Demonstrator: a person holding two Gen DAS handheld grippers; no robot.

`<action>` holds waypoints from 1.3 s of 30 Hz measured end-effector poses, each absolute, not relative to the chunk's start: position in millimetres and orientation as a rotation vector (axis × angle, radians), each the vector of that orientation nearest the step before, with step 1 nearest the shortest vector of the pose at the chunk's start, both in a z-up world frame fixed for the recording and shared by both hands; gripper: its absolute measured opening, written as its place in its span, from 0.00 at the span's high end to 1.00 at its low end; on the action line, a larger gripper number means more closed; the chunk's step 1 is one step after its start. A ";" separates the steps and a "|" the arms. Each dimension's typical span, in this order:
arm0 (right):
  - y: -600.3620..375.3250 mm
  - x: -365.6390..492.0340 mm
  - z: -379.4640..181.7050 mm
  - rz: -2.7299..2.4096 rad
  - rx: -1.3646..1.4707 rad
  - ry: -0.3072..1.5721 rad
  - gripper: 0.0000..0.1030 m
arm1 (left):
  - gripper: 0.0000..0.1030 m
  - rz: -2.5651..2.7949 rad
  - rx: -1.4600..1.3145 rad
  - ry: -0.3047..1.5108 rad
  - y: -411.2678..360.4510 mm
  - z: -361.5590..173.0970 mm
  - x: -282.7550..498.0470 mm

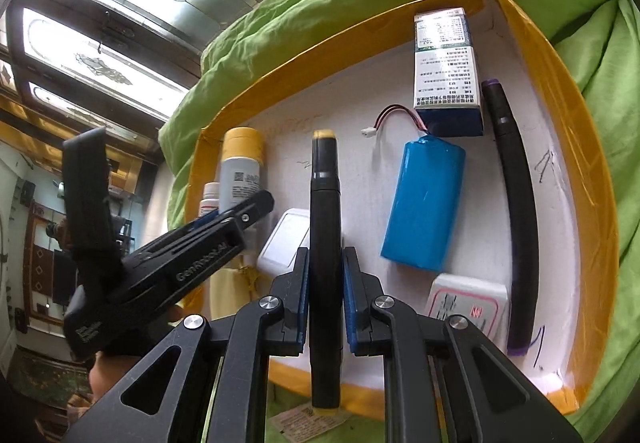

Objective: Organize rigid objects
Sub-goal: 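Carry the white bottle with the left tool while the right tool carries the marker over the tray, then open both tools to release the bottle and marker in the tray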

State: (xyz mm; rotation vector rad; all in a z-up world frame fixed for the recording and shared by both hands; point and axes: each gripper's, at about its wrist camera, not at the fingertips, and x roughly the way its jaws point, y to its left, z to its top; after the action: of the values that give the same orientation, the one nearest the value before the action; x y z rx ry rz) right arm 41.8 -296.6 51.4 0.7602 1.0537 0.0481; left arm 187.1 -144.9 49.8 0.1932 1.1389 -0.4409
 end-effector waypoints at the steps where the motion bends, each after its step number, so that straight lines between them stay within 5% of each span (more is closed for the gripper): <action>1: -297.1 43.0 50.7 0.042 0.756 1.055 0.87 | 0.69 -0.441 0.197 1.135 -144.7 49.4 190.0; 14: -305.2 55.3 54.7 0.002 0.717 0.952 0.86 | 0.69 -0.435 0.257 1.100 -149.7 45.5 178.6; 16: -308.7 55.6 58.3 -0.013 0.730 0.919 0.79 | 0.69 -0.424 0.269 1.093 -150.4 47.3 176.3; 18: -313.4 52.7 63.5 -0.034 0.747 0.888 0.60 | 0.68 -0.428 0.266 1.083 -148.5 51.4 173.7; 23: -319.7 36.2 83.5 -0.031 0.811 0.810 0.58 | 0.42 -0.447 0.223 1.035 -138.7 75.5 161.2; 31: -305.9 16.9 85.7 0.022 0.849 0.935 0.57 | 0.40 -0.463 0.077 0.962 -83.8 111.9 109.0; 39: -258.5 14.7 77.5 0.197 0.872 1.054 0.57 | 0.35 -0.431 0.033 0.938 -36.0 87.3 29.6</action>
State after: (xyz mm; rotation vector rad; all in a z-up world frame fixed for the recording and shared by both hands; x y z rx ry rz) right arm 14.7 -258.5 77.5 0.8718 1.0543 0.1974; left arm 29.6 -36.0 87.3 0.0327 0.9384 -0.4310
